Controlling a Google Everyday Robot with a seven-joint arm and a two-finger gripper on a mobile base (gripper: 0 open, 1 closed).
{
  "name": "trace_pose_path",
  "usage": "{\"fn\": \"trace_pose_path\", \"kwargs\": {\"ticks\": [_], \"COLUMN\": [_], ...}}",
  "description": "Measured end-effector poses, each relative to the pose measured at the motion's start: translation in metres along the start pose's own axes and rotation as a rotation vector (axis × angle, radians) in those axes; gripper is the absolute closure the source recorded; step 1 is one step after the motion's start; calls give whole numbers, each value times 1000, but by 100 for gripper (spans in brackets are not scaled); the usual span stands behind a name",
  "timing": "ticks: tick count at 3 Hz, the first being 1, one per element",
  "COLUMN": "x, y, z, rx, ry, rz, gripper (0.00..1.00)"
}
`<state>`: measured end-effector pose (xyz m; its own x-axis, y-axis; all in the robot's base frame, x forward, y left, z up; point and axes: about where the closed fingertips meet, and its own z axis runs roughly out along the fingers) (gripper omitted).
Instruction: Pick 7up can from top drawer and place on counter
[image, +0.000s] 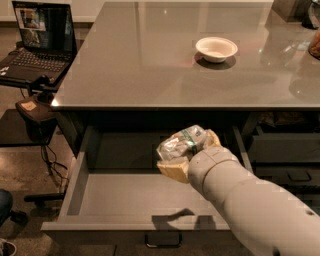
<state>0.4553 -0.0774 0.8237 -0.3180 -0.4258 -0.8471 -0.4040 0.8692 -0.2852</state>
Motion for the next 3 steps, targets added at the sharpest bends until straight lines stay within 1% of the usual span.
{"fn": "trace_pose_path", "kwargs": {"ticks": [1, 2, 3], "x": [4, -38, -132], "y": [5, -2, -24], "z": [13, 48, 65], "rx": [-33, -27, 43], "ry": [12, -53, -186], "rz": [17, -30, -85], "gripper": [100, 100, 100]}}
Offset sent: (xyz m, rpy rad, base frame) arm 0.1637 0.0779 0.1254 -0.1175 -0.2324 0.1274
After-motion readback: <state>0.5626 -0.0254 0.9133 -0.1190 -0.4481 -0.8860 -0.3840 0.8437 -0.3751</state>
